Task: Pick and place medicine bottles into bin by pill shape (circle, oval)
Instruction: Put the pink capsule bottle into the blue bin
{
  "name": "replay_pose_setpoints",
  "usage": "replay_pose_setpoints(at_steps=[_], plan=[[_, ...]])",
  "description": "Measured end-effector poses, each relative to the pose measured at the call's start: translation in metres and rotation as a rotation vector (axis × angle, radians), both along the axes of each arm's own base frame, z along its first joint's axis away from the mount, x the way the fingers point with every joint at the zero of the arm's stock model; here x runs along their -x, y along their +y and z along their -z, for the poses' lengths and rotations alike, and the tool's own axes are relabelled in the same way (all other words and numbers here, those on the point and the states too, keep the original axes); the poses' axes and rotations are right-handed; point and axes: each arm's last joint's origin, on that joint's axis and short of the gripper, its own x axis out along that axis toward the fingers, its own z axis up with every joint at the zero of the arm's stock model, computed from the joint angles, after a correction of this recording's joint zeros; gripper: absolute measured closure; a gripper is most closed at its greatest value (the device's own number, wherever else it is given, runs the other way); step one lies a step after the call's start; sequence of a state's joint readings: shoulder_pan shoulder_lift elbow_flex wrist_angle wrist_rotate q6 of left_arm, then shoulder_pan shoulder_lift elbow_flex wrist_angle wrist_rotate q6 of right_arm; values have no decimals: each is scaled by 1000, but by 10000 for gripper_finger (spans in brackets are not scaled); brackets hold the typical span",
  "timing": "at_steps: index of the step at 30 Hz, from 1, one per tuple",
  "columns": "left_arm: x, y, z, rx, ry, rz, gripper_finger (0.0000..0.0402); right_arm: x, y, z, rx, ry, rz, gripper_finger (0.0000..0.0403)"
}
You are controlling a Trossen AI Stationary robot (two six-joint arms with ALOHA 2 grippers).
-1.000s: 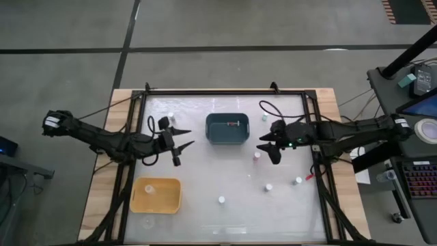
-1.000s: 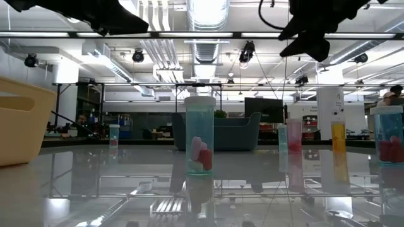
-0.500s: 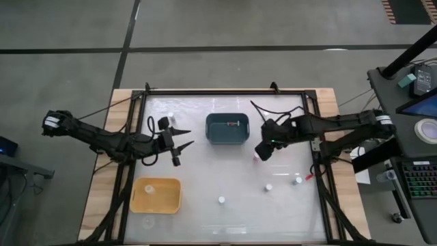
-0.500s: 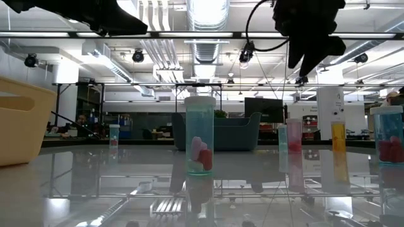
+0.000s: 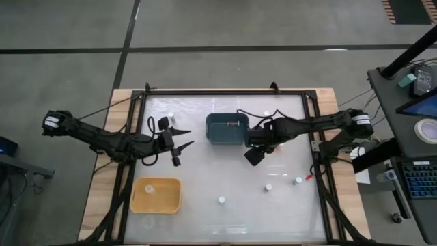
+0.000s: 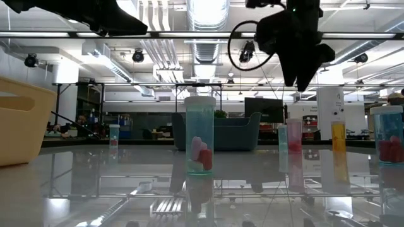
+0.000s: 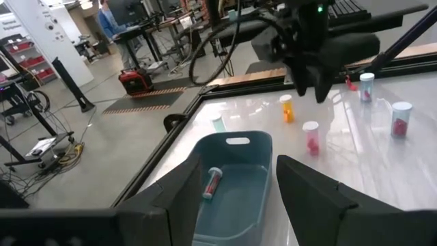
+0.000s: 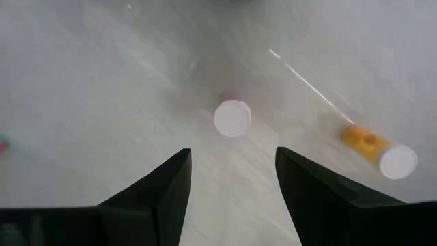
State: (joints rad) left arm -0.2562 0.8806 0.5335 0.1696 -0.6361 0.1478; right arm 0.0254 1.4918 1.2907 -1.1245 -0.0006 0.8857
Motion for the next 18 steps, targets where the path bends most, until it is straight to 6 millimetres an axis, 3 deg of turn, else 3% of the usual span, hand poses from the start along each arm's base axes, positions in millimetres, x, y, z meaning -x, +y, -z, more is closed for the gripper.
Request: replay_pose_setpoints(at_steps=[18], plan=[[0,0,0,1,-2,0,228,-17,-5,31,9,92,-57,197]])
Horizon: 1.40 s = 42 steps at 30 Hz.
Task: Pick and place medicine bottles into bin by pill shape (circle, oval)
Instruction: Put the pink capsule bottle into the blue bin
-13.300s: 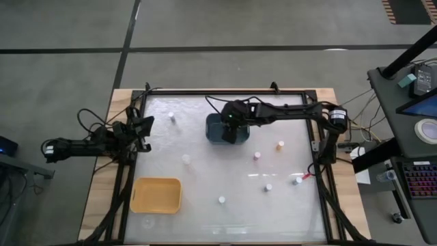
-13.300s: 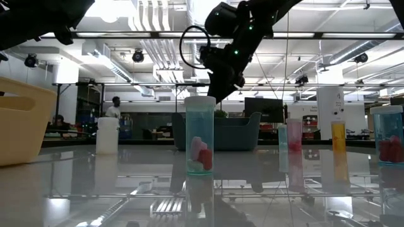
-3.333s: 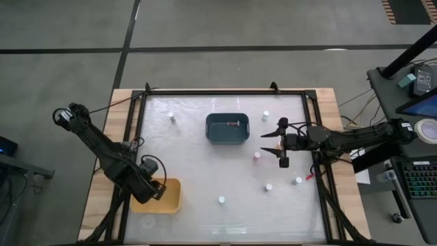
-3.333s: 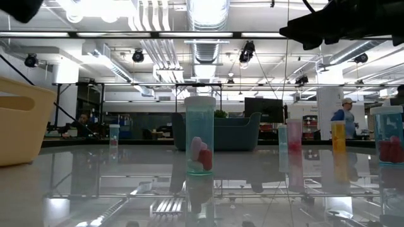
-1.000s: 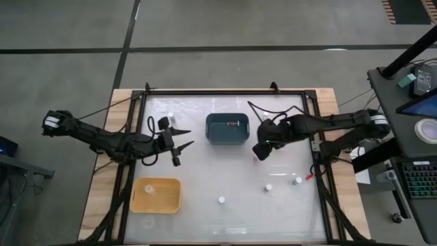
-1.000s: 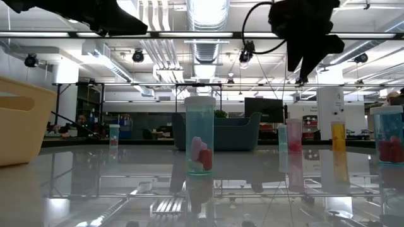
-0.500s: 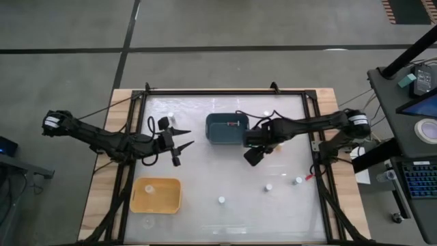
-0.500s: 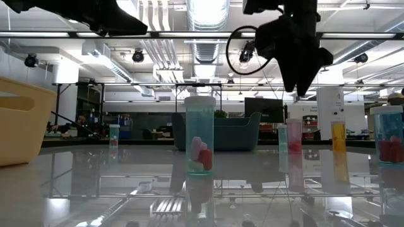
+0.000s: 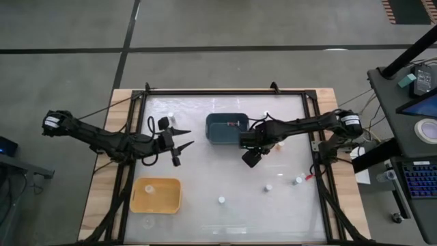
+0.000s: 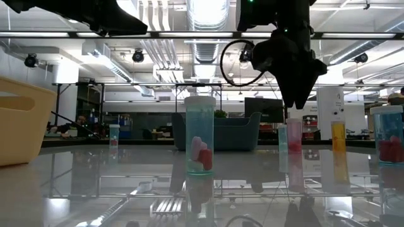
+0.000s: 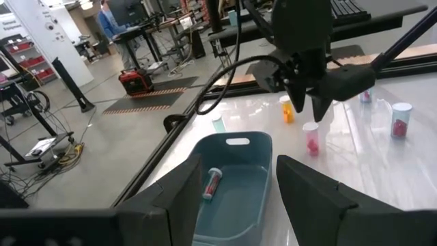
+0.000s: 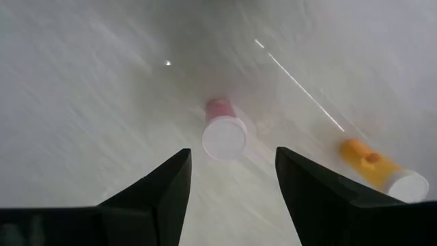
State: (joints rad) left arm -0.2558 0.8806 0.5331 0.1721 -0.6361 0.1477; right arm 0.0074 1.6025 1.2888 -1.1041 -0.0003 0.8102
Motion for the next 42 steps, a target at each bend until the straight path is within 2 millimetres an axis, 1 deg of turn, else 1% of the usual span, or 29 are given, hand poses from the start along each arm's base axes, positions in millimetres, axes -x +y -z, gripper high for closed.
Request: replay_pose_setpoints(at_steps=[21,26,29,38,42], plan=[[0,0,1,-16,10,2,228,-15,0,33,2,69,-53,197],[0,0,1,-16,10,2,228,-16,0,35,2,70,-57,201],[0,0,1,-16,10,2,228,-16,0,34,2,68,-57,214],[0,0,1,-16,10,3,228,-16,0,33,2,65,-56,272],[0,0,1,-17,11,3,228,-16,0,33,2,65,-56,289]])
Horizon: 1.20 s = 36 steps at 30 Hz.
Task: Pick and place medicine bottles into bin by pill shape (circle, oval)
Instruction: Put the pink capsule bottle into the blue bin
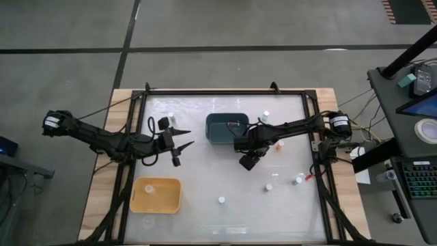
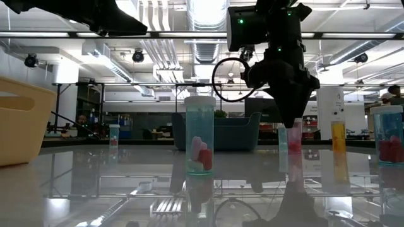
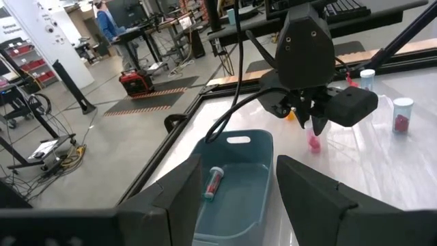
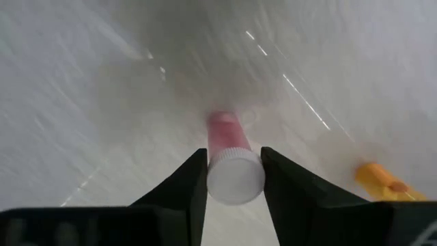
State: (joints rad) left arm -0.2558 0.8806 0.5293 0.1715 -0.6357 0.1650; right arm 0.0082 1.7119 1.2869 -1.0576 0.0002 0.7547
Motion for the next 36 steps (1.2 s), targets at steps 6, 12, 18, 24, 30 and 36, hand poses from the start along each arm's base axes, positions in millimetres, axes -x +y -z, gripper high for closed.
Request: replay_pose_setpoints(at_steps=[6,12,18,24,30,36], plan=[[0,0,0,0,0,0,228,1,0,-1,0,9,0,284],[0,0,0,0,0,0,228,0,0,-25,0,60,0,282],[0,0,0,0,0,0,228,-9,0,-60,1,7,-15,288],[0,0,0,0,0,0,228,-18,-2,-85,2,-87,-43,287],[0,0,0,0,0,-1,228,-24,-8,-105,8,-164,-50,287],[0,0,0,0,-1,-1,228,-30,-18,-114,16,-203,-77,287]])
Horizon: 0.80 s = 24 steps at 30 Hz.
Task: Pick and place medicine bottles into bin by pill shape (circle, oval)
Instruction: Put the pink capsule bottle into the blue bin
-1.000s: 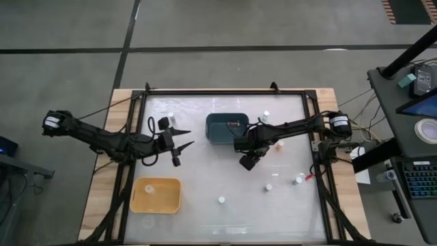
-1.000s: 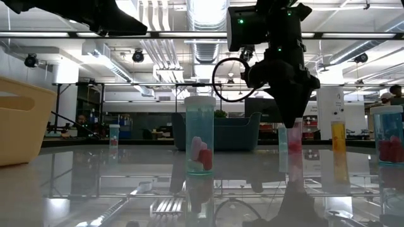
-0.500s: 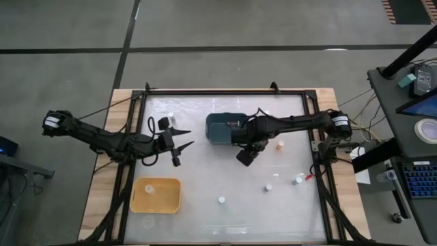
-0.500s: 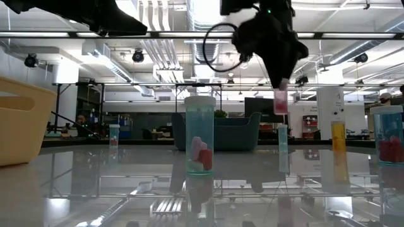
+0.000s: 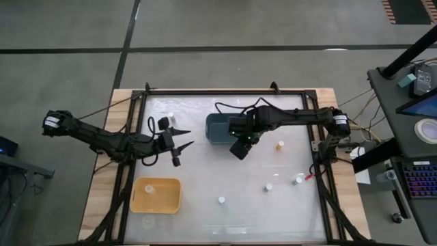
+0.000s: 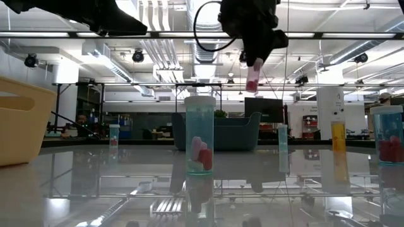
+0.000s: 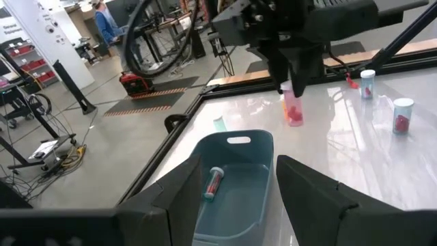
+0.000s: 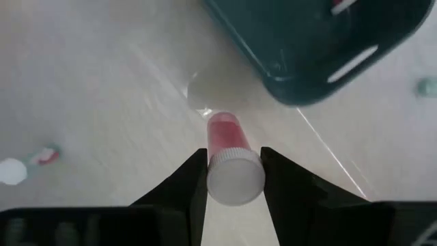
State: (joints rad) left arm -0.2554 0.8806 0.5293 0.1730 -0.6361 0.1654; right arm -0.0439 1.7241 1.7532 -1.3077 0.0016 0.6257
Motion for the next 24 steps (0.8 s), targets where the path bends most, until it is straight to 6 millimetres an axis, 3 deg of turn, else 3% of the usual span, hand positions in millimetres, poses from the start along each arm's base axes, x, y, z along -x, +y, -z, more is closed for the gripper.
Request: replay_pose_setpoints(at_steps=[11,24], plan=[[0,0,0,0,-1,0,228,-17,-33,1,26,-17,-43,287],[0,0,0,-7,2,1,228,-64,-77,4,96,-84,-186,287]])
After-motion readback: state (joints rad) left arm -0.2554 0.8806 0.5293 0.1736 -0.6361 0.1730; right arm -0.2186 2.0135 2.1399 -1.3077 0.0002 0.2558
